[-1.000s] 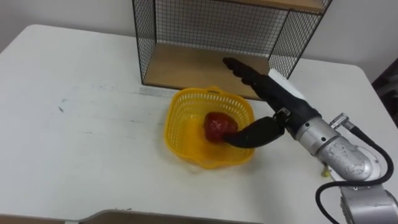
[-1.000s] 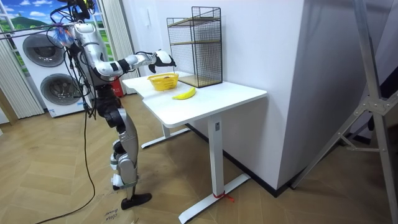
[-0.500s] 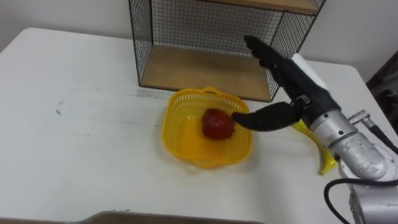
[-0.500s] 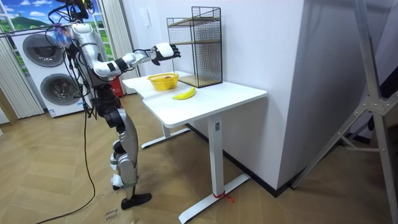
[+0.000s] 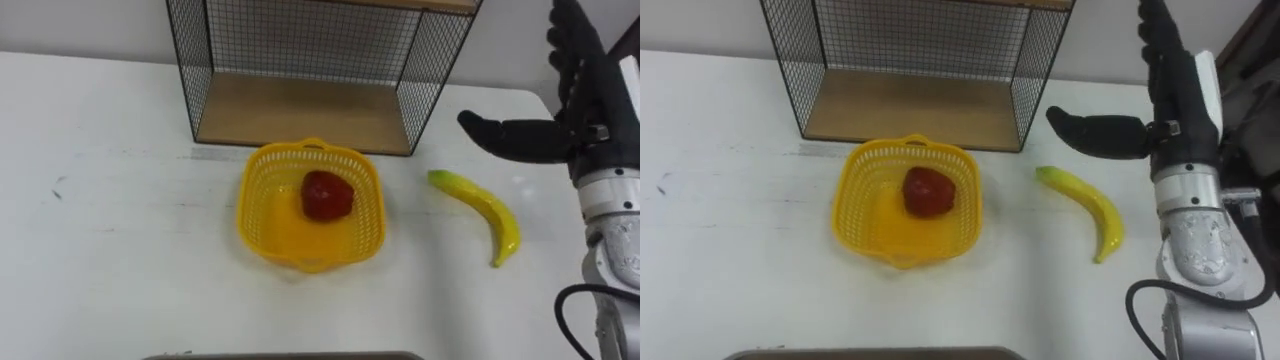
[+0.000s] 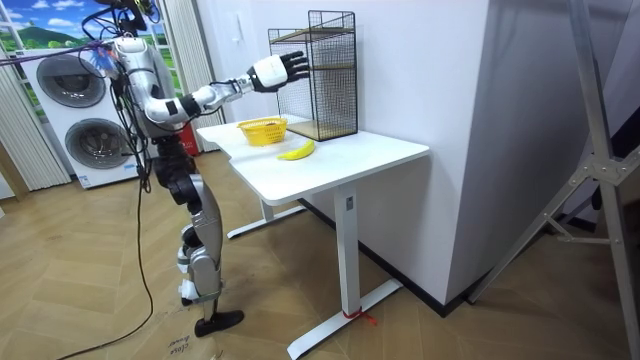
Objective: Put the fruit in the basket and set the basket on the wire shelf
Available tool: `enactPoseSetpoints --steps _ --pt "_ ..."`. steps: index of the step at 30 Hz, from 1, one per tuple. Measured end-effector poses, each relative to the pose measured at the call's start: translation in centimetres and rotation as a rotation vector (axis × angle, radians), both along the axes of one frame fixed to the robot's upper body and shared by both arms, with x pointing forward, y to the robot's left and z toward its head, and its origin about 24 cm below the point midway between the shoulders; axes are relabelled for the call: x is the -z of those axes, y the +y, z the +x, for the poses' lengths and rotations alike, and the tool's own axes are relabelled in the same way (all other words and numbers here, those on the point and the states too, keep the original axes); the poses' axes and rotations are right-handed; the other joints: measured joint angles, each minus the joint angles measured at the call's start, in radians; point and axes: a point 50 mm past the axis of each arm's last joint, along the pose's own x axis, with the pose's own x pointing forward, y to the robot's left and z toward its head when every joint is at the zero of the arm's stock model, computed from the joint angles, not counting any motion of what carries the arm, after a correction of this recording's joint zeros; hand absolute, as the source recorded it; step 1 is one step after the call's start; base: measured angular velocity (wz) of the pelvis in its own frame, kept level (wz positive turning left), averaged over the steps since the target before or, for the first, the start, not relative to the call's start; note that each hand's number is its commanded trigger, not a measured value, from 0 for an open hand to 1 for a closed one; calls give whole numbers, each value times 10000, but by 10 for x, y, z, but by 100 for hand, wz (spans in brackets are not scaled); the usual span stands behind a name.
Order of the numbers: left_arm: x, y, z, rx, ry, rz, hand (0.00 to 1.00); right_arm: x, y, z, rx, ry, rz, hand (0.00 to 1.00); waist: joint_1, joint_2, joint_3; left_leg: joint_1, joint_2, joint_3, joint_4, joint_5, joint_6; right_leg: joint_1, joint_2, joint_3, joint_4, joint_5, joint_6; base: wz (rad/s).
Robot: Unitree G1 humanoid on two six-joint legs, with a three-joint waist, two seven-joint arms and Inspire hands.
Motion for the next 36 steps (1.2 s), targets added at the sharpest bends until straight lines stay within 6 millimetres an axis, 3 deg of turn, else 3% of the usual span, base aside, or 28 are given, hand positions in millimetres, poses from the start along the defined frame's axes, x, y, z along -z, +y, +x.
enactPoseSetpoints --steps 8,14,22,25,31,36 --pt "-1 0 2 50 -70 30 0 17 -14 1 1028 597 14 0 -5 114 -61 -4 0 33 21 3 1 -73 -2 29 14 0 0 -1" --pt "0 1 -2 -69 145 81 0 39 -23 1 1246 1663 -4 0 1 57 -95 17 3 57 40 3 1 -56 -7 37 44 0 -1 0" --pt "0 0 -3 -130 255 92 0 62 -27 0 843 3117 -415 0 39 -20 -60 -19 3 23 70 3 2 -59 -6 52 93 1 -2 0" --pt "0 1 -1 -119 221 133 0 66 -29 0 700 3458 -540 0 89 -114 6 -36 4 -6 82 3 2 -66 -6 35 90 0 -2 0" --pt "-1 5 0 -95 226 230 0 74 -32 -1 414 4055 -689 0 286 -174 10 -61 4 -40 82 2 2 -113 -6 23 68 1 -2 0" --pt "-3 9 0 -47 258 322 0 94 -33 -3 87 5076 -540 0 330 -190 -1 -177 -1 -60 96 2 2 -128 -21 -61 28 1 -2 3"
